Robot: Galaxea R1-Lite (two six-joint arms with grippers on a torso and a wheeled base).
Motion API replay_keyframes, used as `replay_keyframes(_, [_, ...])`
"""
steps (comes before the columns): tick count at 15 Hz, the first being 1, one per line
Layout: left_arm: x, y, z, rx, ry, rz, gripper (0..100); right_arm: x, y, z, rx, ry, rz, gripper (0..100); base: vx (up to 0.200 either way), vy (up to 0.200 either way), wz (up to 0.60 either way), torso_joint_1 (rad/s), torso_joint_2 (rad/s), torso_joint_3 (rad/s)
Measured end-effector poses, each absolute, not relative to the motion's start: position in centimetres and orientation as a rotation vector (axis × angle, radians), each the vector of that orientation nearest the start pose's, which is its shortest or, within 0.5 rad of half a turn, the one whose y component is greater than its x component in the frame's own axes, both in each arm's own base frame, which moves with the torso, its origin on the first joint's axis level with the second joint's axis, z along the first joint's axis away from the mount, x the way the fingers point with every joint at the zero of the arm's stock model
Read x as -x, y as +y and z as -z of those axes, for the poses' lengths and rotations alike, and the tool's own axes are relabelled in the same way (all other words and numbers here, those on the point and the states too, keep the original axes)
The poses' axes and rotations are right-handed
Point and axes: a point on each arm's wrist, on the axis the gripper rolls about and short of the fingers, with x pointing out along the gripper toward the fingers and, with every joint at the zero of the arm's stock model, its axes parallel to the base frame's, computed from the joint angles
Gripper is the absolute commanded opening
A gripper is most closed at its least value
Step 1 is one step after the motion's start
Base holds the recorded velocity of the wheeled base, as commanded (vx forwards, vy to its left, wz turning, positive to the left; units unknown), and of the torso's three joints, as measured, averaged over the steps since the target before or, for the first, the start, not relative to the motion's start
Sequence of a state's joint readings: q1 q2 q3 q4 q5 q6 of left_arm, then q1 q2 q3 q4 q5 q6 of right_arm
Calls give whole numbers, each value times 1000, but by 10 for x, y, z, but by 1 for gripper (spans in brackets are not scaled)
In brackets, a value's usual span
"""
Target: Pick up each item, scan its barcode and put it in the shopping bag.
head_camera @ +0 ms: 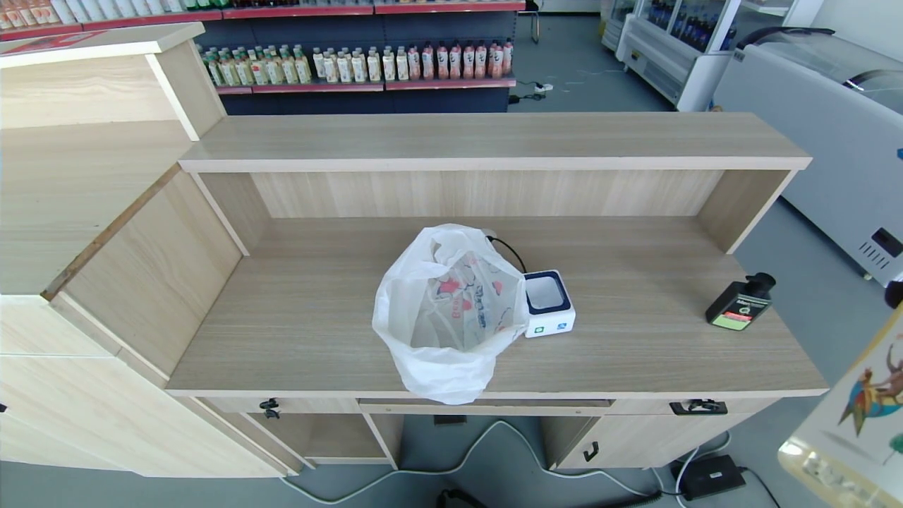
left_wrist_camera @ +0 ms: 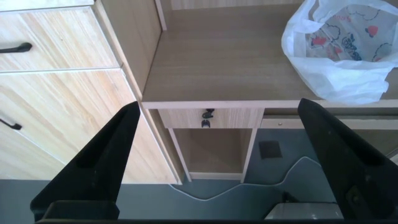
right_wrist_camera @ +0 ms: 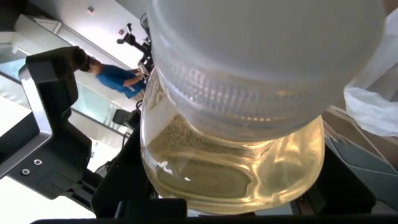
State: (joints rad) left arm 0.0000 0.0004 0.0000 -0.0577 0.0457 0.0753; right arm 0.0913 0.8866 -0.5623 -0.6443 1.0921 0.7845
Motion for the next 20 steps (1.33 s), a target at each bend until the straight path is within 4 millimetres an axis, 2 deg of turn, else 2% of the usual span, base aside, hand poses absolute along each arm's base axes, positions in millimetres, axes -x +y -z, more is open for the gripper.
replay_keyframes(4, [23, 1, -81, -74, -56, -48, 100, -86, 27, -276, -525, 172, -1198, 0, 0, 0, 0, 0, 0, 0])
replay_keyframes(6, [23, 1, -81, -74, -55, -48, 100, -94, 25, -272, -466, 109, -1113, 0, 0, 0, 0, 0, 0, 0])
replay_keyframes(8, [23, 1, -81, -74, -55, -48, 100, -110, 20, -262, -383, 46, -959, 0, 0, 0, 0, 0, 0, 0])
replay_keyframes(11, [23, 1, -81, -74, -56, -47, 100, -146, 3, -238, -215, 2, -537, 0, 0, 0, 0, 0, 0, 0])
replay_keyframes(13, [23, 1, -81, -74, -55, -48, 100, -167, -14, -224, -69, 14, -341, 0, 0, 0, 0, 0, 0, 0])
replay_keyframes(16, [23, 1, -81, -74, -56, -47, 100, -192, -46, -208, 163, 19, -177, 0, 0, 0, 0, 0, 0, 0])
replay_keyframes(20, [23, 1, -81, -74, -56, -48, 100, -218, -97, -179, 635, 106, -32, 0, 0, 0, 0, 0, 0, 0])
